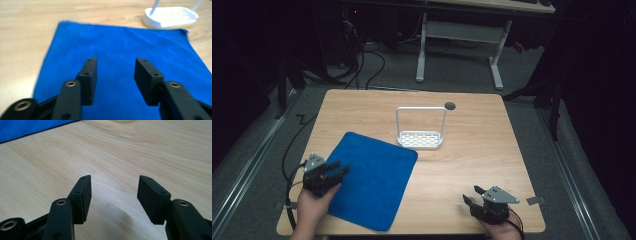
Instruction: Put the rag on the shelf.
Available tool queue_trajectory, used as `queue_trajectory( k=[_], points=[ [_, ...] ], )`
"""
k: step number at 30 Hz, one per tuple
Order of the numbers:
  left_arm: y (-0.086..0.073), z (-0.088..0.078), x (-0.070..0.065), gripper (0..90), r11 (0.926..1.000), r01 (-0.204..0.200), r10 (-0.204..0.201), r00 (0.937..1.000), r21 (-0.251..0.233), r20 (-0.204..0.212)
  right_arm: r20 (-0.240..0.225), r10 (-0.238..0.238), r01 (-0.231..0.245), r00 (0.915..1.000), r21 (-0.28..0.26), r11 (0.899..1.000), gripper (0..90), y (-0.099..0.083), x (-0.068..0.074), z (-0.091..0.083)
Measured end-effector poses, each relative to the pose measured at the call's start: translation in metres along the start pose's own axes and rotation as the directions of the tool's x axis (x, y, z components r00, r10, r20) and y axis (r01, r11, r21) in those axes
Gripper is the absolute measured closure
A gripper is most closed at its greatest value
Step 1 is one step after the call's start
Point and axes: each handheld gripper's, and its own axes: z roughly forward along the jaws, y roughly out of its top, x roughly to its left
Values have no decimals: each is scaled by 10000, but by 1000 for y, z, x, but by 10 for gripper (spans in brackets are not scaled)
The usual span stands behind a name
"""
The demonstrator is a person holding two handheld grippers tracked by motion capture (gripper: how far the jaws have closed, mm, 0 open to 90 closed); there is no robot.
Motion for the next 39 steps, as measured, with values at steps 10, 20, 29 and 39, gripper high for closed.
queue_trajectory(
  k=[10, 20, 29, 39],
  points=[
    [-10, 0, -7, 551, 9997, -212, 211, 9996, 76, 174, 83, 248, -248, 9997, 15, 9997, 457, 0, -3, 2],
    [-14, 3, 1, 599, 9992, -261, 257, 9996, 290, 152, -191, 411, -412, 9990, -44, 9991, 514, 1, -2, 3],
    [-12, 1, 14, 871, 9942, -361, 357, 9993, 1009, 58, -1500, 37, -70, 9887, -216, 9997, 898, 26, 31, 21],
    [-14, 6, 23, 900, 9830, -784, 861, 9955, 1658, -399, -2562, -1275, 1368, 9582, 185, 9904, 900, 81, 92, 89]
  ],
)
